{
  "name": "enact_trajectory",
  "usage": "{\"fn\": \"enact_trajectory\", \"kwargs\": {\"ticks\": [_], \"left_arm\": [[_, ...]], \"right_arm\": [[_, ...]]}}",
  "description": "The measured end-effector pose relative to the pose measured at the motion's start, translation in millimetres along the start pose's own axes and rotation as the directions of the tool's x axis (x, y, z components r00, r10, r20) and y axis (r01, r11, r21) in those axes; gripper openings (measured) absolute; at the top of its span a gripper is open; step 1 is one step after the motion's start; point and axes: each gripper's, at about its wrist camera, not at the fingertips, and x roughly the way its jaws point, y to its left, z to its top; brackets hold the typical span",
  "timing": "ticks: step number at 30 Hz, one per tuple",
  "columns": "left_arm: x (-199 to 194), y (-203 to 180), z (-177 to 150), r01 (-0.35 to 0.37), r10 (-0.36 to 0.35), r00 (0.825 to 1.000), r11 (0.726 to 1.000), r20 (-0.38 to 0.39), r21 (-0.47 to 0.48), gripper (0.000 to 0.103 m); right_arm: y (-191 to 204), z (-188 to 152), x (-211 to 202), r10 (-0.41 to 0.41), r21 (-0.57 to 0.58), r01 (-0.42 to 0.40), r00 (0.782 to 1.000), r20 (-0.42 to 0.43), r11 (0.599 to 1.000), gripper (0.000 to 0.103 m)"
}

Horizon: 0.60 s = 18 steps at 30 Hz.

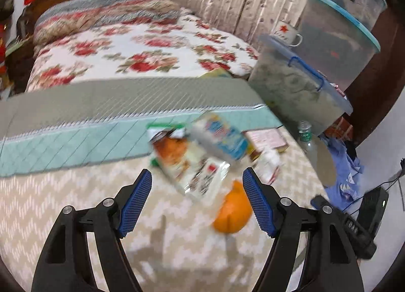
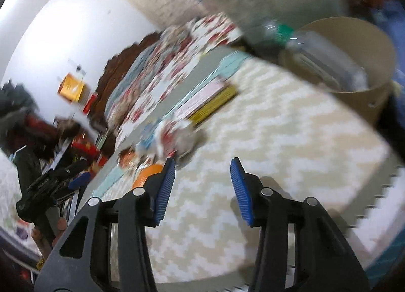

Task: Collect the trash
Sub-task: 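Grasp the orange peel with the left tool while the right grasps the crumpled white-red paper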

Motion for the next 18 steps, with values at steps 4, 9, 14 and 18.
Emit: {"fn": "enact_trajectory", "kwargs": {"ticks": [4,9,14,18], "left_arm": [[0,8,-12,0.020,-0.020,1.000,1.000,-0.014,0.020,0.070],[9,-4,-27,0.061,-0.058,0.997,0.996,-0.046,0.069,0.071],[36,-32,-36,0.044,-0.031,0.996,0.985,-0.081,0.166,0.073],[59,-50,-42,0.019,0.004,0.995,0.973,-0.098,0.230,0.073]], "right_arm": [[20,10,21,-0.004,-0.035,0.003,0.999,-0.044,0.999,0.050],[35,25,46,-0.036,-0.047,0.032,0.997,-0.075,0.998,0.071],[47,37,74,-0.085,-0.082,0.078,0.992,-0.092,0.994,0.076],[57,39,100,-0.116,-0.129,0.099,0.985,-0.130,0.987,0.079]]}}
